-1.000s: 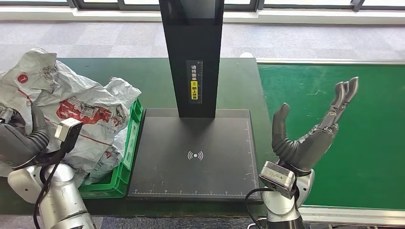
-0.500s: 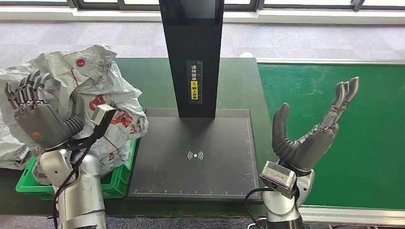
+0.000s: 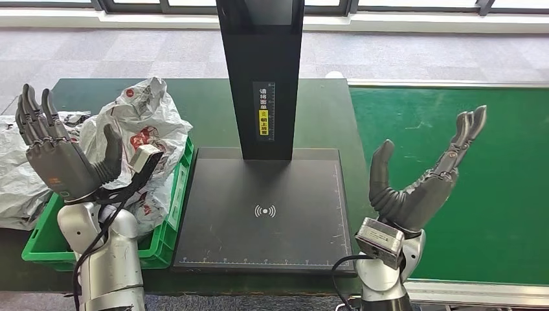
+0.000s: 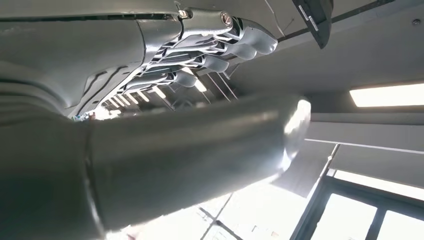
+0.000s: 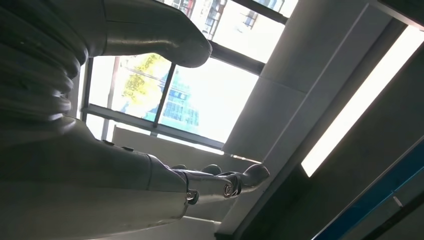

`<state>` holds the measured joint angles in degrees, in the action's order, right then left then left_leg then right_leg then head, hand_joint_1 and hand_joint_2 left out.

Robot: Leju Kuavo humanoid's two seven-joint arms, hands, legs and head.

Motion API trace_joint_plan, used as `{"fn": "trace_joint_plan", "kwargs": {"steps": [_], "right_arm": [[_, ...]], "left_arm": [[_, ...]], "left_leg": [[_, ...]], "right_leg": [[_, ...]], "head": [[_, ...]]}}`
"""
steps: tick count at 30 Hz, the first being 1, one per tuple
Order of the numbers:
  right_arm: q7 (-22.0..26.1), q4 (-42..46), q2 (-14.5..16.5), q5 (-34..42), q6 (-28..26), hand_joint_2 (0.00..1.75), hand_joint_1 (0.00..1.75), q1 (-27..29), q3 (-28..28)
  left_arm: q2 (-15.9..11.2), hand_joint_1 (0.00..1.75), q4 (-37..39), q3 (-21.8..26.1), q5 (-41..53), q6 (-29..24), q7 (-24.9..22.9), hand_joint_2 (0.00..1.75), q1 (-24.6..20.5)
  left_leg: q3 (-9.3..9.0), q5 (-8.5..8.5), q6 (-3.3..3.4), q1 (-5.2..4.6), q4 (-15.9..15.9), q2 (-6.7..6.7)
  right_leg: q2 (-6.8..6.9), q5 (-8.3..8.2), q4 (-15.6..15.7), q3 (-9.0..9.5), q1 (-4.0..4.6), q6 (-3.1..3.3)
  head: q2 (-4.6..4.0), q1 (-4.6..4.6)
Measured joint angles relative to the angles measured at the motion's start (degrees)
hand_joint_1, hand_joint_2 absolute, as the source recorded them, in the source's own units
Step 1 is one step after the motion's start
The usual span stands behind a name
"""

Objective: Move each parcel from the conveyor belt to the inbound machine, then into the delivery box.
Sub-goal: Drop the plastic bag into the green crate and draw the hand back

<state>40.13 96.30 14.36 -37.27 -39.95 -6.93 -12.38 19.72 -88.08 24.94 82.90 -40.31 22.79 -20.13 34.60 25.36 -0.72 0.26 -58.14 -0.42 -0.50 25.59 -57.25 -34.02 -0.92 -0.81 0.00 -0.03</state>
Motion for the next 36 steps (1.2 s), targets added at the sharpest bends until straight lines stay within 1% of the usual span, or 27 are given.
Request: {"fn": "trace_joint_plan", "kwargs": {"steps": [4,6,10,14,15,17,26,27,28,29,30,31,33,36], "right_arm": [[0.0,-0.8,0.0,0.3,0.0,1.75,0.00,-0.1,0.0],[0.0,-1.2,0.0,0.3,0.0,1.75,0.00,-0.1,0.0],[0.0,-1.6,0.0,-0.1,0.0,1.75,0.00,-0.2,0.0],[0.0,-1.7,0.0,-0.5,0.0,1.75,0.00,-0.2,0.0],[0.0,-1.7,0.0,-0.4,0.0,1.75,0.00,-0.2,0.0],[0.0,-1.7,0.0,-0.4,0.0,1.75,0.00,-0.2,0.0],[0.0,-1.7,0.0,-0.4,0.0,1.75,0.00,-0.2,0.0],[0.0,-1.7,0.0,0.0,0.0,1.75,0.00,-0.2,0.0],[0.0,-2.1,-0.1,2.7,0.0,1.75,0.00,-0.1,-0.2],[0.0,-2.5,-0.4,6.3,0.0,1.75,0.00,0.2,-0.7],[0.0,-3.1,-0.7,10.4,0.2,1.75,0.00,0.6,-1.4],[0.0,-3.9,-1.0,14.5,0.5,1.75,0.00,1.0,-2.5],[0.0,-5.3,-1.5,18.7,2.2,1.75,0.00,1.5,-4.6],[0.0,-8.2,-1.8,23.6,7.4,1.75,0.00,1.3,-7.2]], "left_arm": [[0.0,0.00,-0.9,1.0,-5.0,0.0,4.3,0.00,0.2],[0.0,0.00,-1.1,1.8,-6.2,0.0,5.5,0.00,0.3],[-0.1,0.00,-1.0,3.1,-8.5,0.0,6.9,1.75,0.5],[-0.1,0.00,0.3,4.0,-22.1,0.0,15.0,1.75,0.5],[-0.1,0.00,0.8,4.0,-24.5,0.0,16.2,1.75,0.5],[-0.1,0.00,1.5,4.1,-26.4,0.0,17.0,1.75,0.5],[-0.1,0.00,2.3,4.2,-26.9,0.0,17.3,1.75,0.5],[0.0,0.00,2.7,3.7,-29.5,0.0,17.3,1.75,0.6],[-0.3,0.00,3.7,-0.2,-39.1,0.6,17.4,1.75,1.1],[-0.7,0.00,4.7,-5.3,-50.1,1.8,17.4,1.75,1.8],[-1.2,0.00,5.4,-11.4,-62.0,3.6,17.4,1.75,2.8],[-1.9,0.00,5.7,-17.7,-71.8,6.1,17.4,1.75,3.8],[-2.5,0.00,4.4,-24.2,-77.2,12.0,17.4,1.75,5.5],[-3.1,0.00,1.0,-30.3,-81.2,22.1,17.4,1.75,7.9]], "left_leg": [[0.00,0.00,0.00,0.00,0.0,0.00],[-0.01,0.00,0.00,0.00,0.0,0.00],[-0.01,0.00,0.00,0.01,0.0,-0.01],[-0.02,0.00,0.00,0.01,0.0,0.00],[-0.02,0.00,0.00,0.01,0.0,0.00],[-0.02,0.00,0.00,0.00,0.0,0.00],[-0.02,0.00,0.00,0.00,0.0,0.01],[-0.03,0.00,0.00,0.00,0.0,0.02],[-0.03,0.00,0.00,0.00,0.0,-0.03],[-0.01,0.00,0.00,0.00,0.0,-0.09],[0.01,0.00,0.01,0.00,0.0,-0.16],[0.04,0.01,0.01,0.00,0.0,-0.22],[0.08,0.02,0.02,0.00,0.0,-0.23],[0.10,0.03,0.02,0.00,0.0,-0.21]], "right_leg": [[0.00,0.00,0.0,0.00,0.00,0.00],[0.00,0.01,0.0,-0.01,0.01,0.01],[0.00,0.01,0.0,-0.02,0.01,0.01],[-0.01,0.01,0.0,-0.02,0.00,0.01],[-0.01,0.00,0.0,-0.02,0.00,0.01],[0.00,0.00,0.0,-0.02,0.00,0.01],[0.00,0.00,0.0,-0.03,0.00,0.01],[-0.01,0.00,0.0,-0.05,0.00,0.01],[0.03,0.01,0.0,-0.02,0.00,0.00],[0.08,0.01,0.0,0.01,0.01,0.00],[0.14,0.01,0.0,0.05,0.01,-0.01],[0.19,0.02,0.0,0.08,0.01,-0.01],[0.19,0.02,0.0,0.06,0.00,-0.02],[0.18,0.04,0.0,0.02,0.00,-0.04]], "head": [[0.00,-0.01],[0.00,-0.01],[0.00,-0.01],[0.00,-0.01],[0.00,-0.01],[0.00,0.00],[0.00,0.01],[0.00,0.01],[0.00,0.01],[0.00,0.02],[0.00,0.02],[0.00,0.02],[0.00,0.01],[0.00,0.02]]}}
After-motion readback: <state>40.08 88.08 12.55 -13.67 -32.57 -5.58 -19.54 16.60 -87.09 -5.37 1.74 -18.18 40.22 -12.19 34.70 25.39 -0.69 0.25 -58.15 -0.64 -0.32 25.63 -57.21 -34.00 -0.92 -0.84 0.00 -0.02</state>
